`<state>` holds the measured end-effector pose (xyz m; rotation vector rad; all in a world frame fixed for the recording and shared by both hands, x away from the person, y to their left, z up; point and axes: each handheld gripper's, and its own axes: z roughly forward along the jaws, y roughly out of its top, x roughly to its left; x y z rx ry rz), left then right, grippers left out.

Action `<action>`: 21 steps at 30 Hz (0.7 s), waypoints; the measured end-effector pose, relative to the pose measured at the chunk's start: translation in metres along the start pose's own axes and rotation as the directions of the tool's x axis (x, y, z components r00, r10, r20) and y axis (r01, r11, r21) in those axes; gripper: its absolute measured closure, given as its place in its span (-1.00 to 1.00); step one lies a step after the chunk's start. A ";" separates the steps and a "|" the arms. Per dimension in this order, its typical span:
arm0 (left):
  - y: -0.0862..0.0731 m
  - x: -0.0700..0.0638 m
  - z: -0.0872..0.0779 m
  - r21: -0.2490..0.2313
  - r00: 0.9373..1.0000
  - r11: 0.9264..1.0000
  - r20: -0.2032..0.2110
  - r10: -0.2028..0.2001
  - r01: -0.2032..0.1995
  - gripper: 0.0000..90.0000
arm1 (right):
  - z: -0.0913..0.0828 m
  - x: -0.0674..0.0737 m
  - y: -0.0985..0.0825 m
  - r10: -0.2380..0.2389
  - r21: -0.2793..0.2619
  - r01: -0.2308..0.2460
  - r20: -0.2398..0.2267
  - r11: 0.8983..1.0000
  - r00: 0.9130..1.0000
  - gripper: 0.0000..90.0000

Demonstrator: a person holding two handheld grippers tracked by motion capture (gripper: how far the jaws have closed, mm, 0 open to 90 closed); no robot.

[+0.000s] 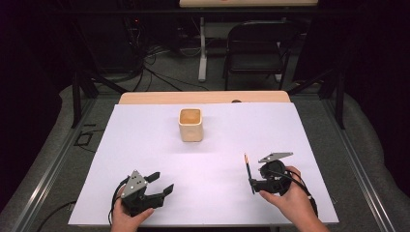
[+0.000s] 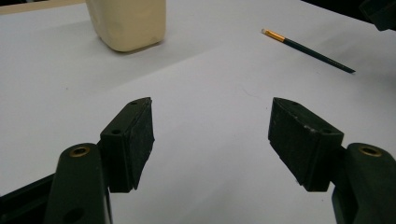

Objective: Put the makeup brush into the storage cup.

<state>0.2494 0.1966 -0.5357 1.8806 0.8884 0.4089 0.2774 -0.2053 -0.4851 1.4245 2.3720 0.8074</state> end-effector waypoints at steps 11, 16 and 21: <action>-0.001 0.000 -0.001 0.002 1.000 1.000 -0.008 -0.004 0.004 -0.31 | 0.007 -0.005 0.010 0.010 0.122 -0.011 0.011 0.992 1.000 0.11; -0.002 0.000 -0.001 0.011 1.000 1.000 -0.009 0.000 0.000 -0.31 | 0.012 -0.008 0.013 0.042 0.160 -0.043 0.013 0.986 0.999 0.10; -0.002 0.001 -0.001 0.015 1.000 1.000 -0.011 0.000 0.000 -0.31 | 0.012 -0.012 0.019 0.063 0.188 -0.063 0.006 0.980 0.998 0.09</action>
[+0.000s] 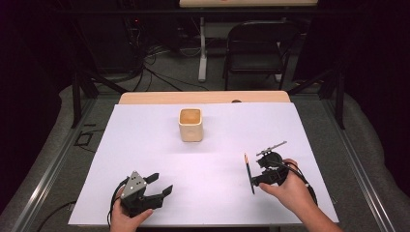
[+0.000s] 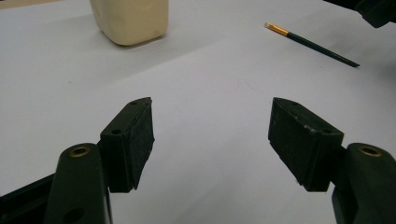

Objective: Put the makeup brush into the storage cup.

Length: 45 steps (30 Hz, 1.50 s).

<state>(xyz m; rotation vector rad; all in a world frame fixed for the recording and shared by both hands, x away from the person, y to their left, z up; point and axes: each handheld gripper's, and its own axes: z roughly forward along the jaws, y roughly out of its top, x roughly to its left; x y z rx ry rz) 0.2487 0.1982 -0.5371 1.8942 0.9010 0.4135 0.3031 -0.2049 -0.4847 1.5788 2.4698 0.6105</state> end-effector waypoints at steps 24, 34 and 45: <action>0.000 0.003 -0.002 -0.004 1.000 1.000 0.004 -0.015 0.015 -0.31 | 0.009 -0.004 0.020 0.040 0.121 -0.040 -0.002 0.992 0.999 0.14; 0.000 0.004 -0.002 -0.005 1.000 1.000 0.003 -0.017 0.017 -0.31 | 0.015 -0.008 0.033 0.077 0.151 -0.077 0.001 0.986 0.997 0.22; 0.000 0.004 -0.002 0.002 1.000 1.000 0.002 -0.016 0.016 -0.31 | 0.022 -0.011 0.052 0.100 0.215 -0.104 0.027 0.971 0.995 0.31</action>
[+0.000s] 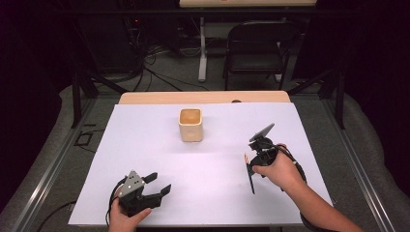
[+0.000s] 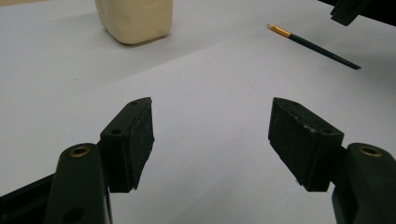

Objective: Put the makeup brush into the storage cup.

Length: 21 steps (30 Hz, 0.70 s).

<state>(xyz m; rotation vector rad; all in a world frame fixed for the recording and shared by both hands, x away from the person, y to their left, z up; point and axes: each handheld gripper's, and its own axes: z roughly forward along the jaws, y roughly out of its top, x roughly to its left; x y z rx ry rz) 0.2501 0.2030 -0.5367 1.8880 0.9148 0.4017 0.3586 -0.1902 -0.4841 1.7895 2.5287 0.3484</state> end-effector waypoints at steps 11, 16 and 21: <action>0.000 0.000 0.000 0.000 1.000 1.000 0.001 0.003 -0.003 -0.31 | 0.003 0.009 0.015 -0.006 0.037 0.004 0.037 0.999 0.999 0.35; 0.000 0.000 0.000 0.001 1.000 1.000 0.001 0.002 -0.002 -0.31 | 0.005 0.011 0.017 0.001 0.044 -0.002 0.036 0.999 0.999 0.36; 0.000 -0.001 0.000 0.001 1.000 1.000 0.001 0.005 -0.005 -0.31 | 0.011 0.012 0.018 -0.008 0.035 0.007 0.036 0.999 0.999 0.38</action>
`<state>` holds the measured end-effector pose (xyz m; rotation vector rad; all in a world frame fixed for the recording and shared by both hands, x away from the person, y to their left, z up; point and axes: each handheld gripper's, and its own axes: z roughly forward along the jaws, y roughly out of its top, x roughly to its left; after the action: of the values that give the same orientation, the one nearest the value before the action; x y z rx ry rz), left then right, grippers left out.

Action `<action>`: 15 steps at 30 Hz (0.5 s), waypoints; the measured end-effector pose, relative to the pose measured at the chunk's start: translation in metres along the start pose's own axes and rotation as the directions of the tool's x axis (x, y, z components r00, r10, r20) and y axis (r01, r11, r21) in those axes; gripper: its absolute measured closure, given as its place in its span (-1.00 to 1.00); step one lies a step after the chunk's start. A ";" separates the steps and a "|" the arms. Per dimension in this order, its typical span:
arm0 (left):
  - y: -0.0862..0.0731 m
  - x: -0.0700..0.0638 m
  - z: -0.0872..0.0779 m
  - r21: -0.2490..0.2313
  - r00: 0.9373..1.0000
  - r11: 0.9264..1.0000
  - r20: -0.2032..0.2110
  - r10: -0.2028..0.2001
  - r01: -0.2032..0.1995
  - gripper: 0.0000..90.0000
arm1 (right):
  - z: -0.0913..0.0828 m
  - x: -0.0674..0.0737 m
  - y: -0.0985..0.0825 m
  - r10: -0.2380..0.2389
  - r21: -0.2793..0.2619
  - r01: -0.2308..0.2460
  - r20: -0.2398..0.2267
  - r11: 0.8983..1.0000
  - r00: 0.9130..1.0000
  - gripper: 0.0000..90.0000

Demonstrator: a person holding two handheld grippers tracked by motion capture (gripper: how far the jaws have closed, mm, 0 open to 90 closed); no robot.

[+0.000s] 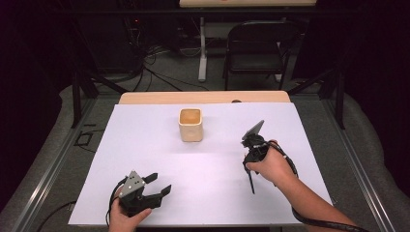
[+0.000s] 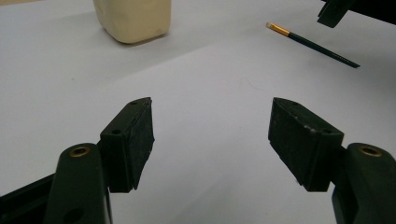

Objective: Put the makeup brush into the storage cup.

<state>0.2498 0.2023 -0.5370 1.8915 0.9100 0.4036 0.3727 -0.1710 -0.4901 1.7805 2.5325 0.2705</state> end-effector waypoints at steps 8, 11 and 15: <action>0.000 -0.001 0.000 0.003 1.000 1.000 0.008 -0.001 0.001 -0.31 | 0.001 0.002 0.002 0.000 0.040 -0.001 0.009 0.999 1.000 0.42; 0.000 -0.001 0.000 0.002 1.000 1.000 0.008 -0.001 0.001 -0.31 | 0.003 0.002 0.002 0.016 0.036 -0.016 0.000 0.999 1.000 0.44; 0.000 0.000 0.000 0.002 1.000 1.000 0.007 -0.002 0.002 -0.31 | 0.004 0.002 0.003 0.020 0.050 -0.020 0.006 0.999 1.000 0.45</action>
<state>0.2497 0.2018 -0.5372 1.8930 0.9073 0.3945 0.3752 -0.1674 -0.4937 1.8218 2.5413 0.2051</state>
